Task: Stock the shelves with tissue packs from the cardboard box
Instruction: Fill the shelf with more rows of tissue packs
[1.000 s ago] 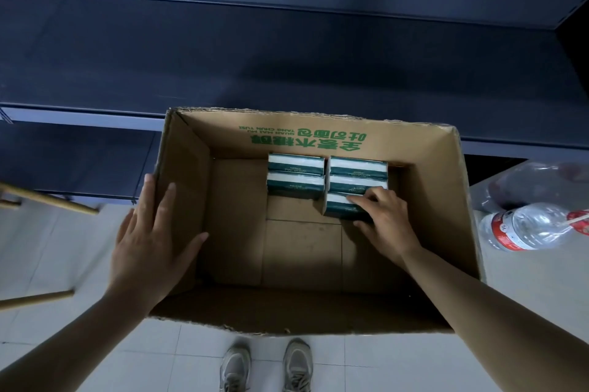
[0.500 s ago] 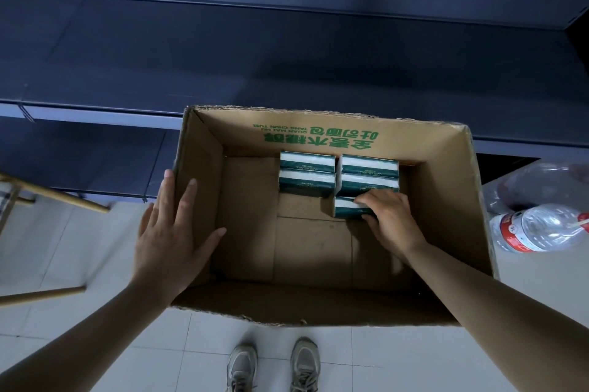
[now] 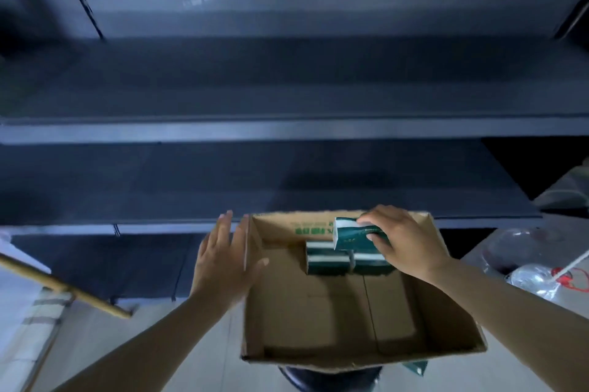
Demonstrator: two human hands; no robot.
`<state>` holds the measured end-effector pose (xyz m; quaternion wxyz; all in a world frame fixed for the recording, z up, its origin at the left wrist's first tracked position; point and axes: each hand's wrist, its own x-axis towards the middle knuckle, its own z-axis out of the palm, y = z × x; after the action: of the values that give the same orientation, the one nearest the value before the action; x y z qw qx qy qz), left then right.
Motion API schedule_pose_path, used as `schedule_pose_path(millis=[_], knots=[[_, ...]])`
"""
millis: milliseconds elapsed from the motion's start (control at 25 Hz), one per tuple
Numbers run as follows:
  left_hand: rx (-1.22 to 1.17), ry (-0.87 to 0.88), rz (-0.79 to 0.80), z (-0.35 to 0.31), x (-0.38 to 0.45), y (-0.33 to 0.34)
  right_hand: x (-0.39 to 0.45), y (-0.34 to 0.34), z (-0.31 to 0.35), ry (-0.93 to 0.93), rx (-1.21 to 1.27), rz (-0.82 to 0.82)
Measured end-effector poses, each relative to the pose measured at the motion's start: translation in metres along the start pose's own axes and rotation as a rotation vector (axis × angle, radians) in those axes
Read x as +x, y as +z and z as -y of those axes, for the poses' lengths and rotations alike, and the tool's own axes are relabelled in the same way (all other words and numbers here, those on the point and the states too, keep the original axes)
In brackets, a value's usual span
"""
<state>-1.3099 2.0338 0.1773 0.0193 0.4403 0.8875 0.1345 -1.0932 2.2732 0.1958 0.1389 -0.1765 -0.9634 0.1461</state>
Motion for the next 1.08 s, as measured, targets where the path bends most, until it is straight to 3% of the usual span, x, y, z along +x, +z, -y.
schedule_pose_path(millis=[200,360,560,840,1080], knots=[[-0.003,0.231,-0.232,0.025,0.034,-0.147,0.051,-0.108,0.11,-0.027,-0.021,-0.206],[0.05,0.312,-0.413,0.046,0.054,-0.254,0.095,-0.191,0.2,0.0,0.012,-0.434],[0.001,0.386,-0.527,0.059,0.078,-0.351,0.143,-0.264,0.277,0.022,0.032,-0.492],[-0.039,0.401,-0.657,0.078,0.152,-0.413,0.241,-0.298,0.308,-0.078,-0.01,-0.546],[0.065,0.339,-0.62,0.116,0.226,-0.426,0.359,-0.27,0.308,-0.188,-0.018,-0.46]])
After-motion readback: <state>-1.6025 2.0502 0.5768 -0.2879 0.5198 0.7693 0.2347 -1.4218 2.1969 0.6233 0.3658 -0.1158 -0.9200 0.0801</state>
